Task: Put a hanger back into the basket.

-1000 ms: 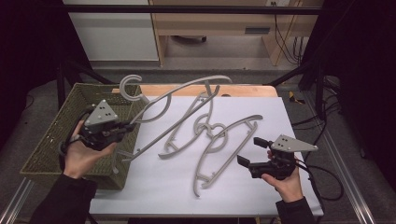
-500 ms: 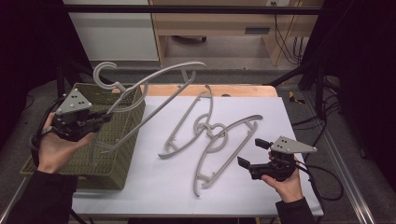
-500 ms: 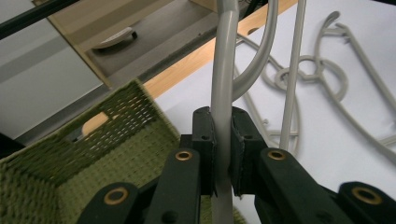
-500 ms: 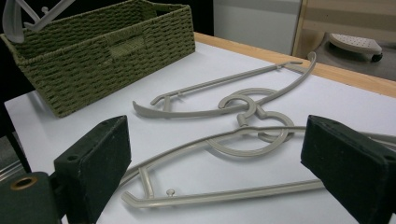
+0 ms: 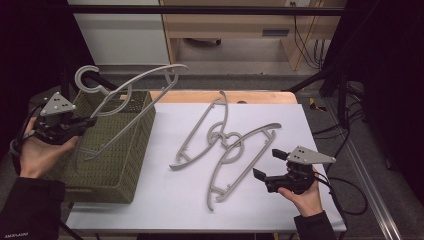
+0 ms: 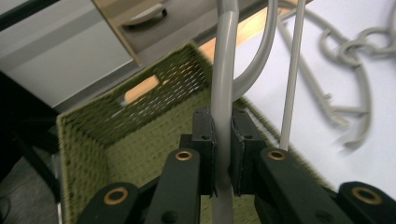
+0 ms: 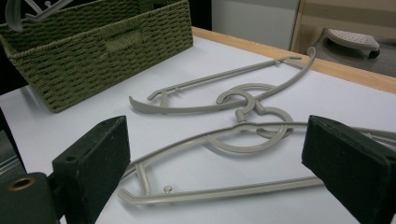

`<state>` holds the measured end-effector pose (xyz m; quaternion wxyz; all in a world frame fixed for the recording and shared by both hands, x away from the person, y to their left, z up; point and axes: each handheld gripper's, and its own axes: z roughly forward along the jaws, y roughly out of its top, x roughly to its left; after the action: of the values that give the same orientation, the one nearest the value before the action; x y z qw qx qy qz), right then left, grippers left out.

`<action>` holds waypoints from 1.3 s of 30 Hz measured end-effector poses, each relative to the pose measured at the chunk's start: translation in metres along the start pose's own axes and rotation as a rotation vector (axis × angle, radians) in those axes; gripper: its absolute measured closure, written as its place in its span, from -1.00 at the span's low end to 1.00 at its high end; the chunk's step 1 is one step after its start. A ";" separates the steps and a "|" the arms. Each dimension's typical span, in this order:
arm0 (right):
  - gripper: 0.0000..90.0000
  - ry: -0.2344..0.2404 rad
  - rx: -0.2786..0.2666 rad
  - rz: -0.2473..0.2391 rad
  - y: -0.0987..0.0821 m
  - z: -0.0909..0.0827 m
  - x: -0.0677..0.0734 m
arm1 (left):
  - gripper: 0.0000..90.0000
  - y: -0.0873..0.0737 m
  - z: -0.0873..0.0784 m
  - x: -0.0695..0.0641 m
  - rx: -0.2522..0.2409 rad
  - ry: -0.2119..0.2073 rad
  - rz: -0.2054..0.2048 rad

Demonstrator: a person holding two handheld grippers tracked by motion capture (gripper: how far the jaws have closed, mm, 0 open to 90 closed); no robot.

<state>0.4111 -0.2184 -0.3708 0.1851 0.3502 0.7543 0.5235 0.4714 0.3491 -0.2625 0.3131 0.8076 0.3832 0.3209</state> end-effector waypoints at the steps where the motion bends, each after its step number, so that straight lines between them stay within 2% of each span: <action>1: -0.82 -0.001 0.000 0.000 0.000 0.000 0.000 | 0.82 -0.002 0.002 0.003 0.010 0.008 -0.001; 6: -0.82 -0.003 0.006 0.000 0.000 0.001 0.000 | 0.82 -0.015 0.011 0.019 0.063 0.034 -0.006; 9: -0.82 0.000 0.008 -0.003 -0.001 0.002 0.000 | 0.82 -0.027 0.016 0.029 0.082 0.038 -0.027; 13: -0.82 -0.002 0.012 -0.004 -0.001 0.003 0.000 | 0.82 -0.041 0.021 0.037 0.117 0.051 -0.055; 19: -0.82 0.002 0.014 -0.004 -0.001 0.004 0.001 | 0.82 -0.061 0.024 0.049 0.170 0.092 -0.081; 23: -0.82 0.003 0.016 -0.003 -0.001 0.004 0.001 | 0.82 -0.074 0.025 0.056 0.209 0.110 -0.085; 27: -0.82 0.004 0.021 -0.003 -0.002 0.006 0.001 | 0.82 -0.083 0.029 0.060 0.262 0.137 -0.087; 30: -0.83 0.005 0.028 -0.008 -0.002 0.007 0.001 | 0.82 -0.089 0.032 0.062 0.281 0.136 -0.096; 35: -0.83 0.004 0.032 -0.008 -0.002 0.007 0.002 | 0.82 -0.095 0.044 0.057 0.313 0.144 -0.097; 39: -0.83 0.000 0.036 -0.007 -0.003 0.008 0.002 | 0.82 -0.101 0.060 0.052 0.351 0.132 -0.108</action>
<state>0.4140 -0.2123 -0.3763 0.1807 0.3509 0.7649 0.5091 0.5012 0.4277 -0.3598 0.1582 0.8052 0.4958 0.2842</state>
